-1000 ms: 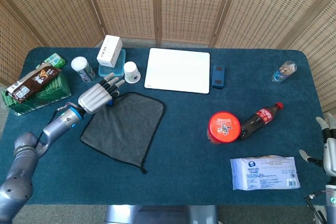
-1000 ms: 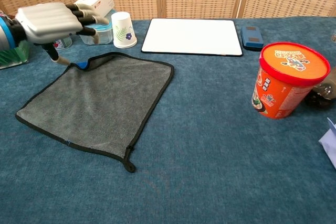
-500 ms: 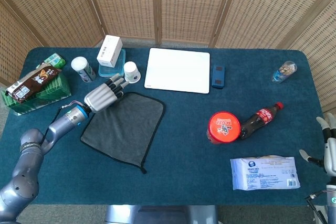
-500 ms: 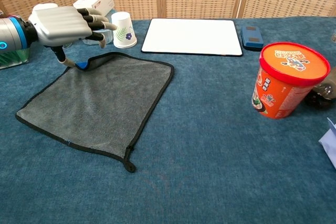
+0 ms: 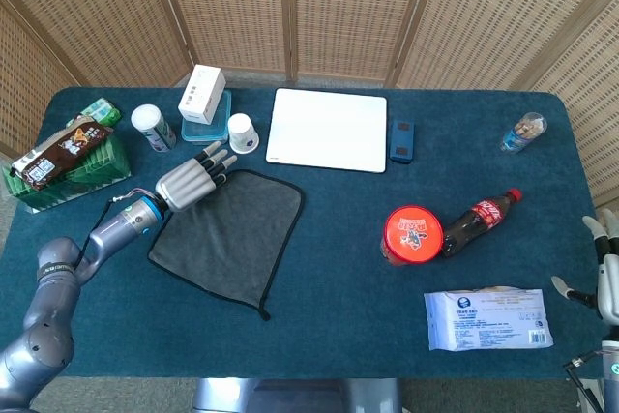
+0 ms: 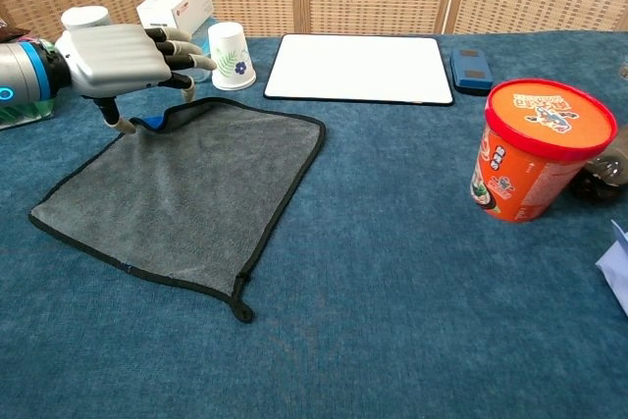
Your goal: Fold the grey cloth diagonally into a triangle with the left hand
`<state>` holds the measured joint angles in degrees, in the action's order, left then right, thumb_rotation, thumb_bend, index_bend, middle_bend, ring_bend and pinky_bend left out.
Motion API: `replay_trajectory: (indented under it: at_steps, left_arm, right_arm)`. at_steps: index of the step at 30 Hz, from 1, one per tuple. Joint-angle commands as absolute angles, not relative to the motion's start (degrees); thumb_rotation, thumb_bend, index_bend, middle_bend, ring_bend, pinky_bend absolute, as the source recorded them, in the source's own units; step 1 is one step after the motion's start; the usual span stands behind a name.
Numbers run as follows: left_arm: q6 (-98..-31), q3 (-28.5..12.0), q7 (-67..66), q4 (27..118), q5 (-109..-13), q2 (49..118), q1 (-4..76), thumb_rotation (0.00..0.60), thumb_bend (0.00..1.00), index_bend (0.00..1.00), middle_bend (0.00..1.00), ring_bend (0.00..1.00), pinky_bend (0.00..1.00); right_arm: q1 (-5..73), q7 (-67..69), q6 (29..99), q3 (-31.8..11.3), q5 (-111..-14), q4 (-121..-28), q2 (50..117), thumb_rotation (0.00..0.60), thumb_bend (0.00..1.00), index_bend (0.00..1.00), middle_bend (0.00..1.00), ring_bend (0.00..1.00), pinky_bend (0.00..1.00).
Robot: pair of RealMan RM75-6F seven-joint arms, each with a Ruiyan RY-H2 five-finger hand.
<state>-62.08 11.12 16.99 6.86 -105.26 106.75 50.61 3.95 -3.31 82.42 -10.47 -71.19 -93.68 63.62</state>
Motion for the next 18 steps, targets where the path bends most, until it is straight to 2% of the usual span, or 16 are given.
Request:
replay_trajectory:
  at_steps: [1,5,13,18]
  left_arm:
    - [-61.34,11.13,16.53,6.77,-104.87,107.22,50.74,0.6,0.08,0.3,0.0,0.0,0.02]
    - [-60.19,11.21,15.65,6.67,-104.41,107.94,51.17,0.6,0.12,0.34,0.0,0.0,0.03]
    - [-59.02,11.48,15.29,6.68,-103.77,108.66,52.06,0.6,0.28,0.38,0.0,0.0,0.02]
    - [-58.47,11.63,14.25,6.45,-103.45,109.03,52.31,0.6,0.3,0.39,0.0,0.0,0.02]
  right_arm:
    - [3.9,-3.34,82.55,-10.45,-71.27,-93.79,63.61,0.6,0.0,0.13,0.0,0.0,0.0]
    - [3.71,-3.02,82.91,-10.3,-71.73,-94.28,63.44,0.6,0.0,0.13,0.0,0.0,0.0]
    - [3.61,-2.61,82.94,-10.12,-72.05,-94.68,63.18,0.6,0.0,0.13,0.0,0.0,0.0]
    - [3.53,-2.01,83.05,-10.03,-72.48,-94.92,62.95,0.6,0.0,0.13,0.0,0.0,0.0]
